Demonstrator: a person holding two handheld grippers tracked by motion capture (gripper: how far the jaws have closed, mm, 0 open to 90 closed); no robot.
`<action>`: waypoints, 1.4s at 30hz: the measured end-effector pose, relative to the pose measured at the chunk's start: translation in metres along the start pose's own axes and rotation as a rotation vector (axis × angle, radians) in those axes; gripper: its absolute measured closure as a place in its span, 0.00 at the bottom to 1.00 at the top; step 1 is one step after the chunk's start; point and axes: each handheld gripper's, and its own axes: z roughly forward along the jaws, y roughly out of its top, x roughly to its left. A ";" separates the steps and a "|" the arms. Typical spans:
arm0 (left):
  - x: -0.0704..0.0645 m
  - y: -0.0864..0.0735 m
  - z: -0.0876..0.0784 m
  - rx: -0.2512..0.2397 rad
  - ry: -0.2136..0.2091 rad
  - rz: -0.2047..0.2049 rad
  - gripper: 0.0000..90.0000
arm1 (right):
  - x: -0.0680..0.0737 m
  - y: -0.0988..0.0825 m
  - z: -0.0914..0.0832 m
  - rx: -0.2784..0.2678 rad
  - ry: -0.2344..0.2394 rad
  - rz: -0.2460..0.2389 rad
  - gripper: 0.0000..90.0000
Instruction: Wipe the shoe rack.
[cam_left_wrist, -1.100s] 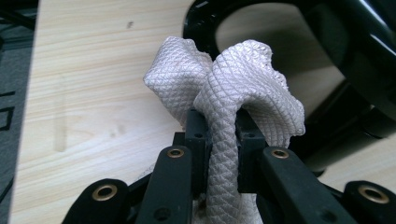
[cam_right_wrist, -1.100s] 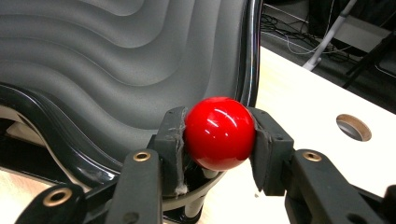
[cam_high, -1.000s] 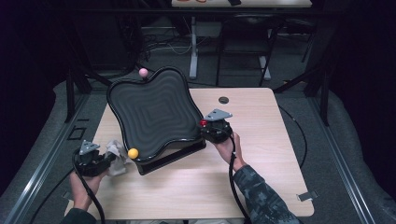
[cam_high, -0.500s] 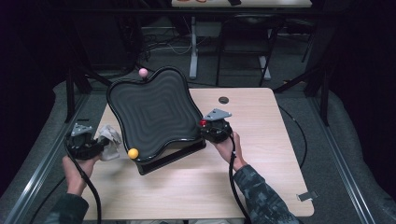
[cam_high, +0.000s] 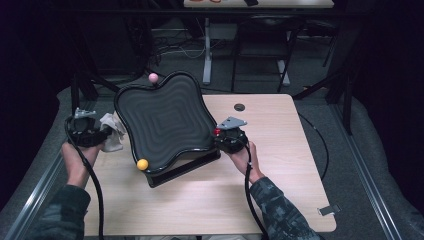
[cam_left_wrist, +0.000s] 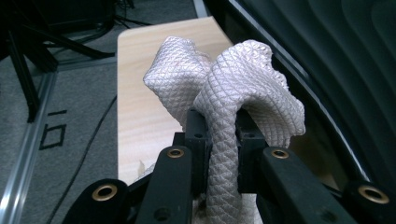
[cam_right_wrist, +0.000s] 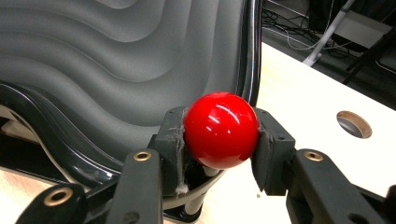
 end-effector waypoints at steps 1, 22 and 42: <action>0.000 0.004 0.000 0.001 0.005 0.005 0.88 | 0.000 0.000 0.000 -0.001 0.002 -0.004 0.66; 0.007 0.057 0.021 0.024 0.051 0.000 0.88 | 0.001 -0.007 0.004 -0.007 -0.023 0.009 0.66; -0.004 0.026 0.020 0.034 0.005 0.015 0.89 | 0.002 -0.006 0.004 -0.011 -0.028 0.006 0.67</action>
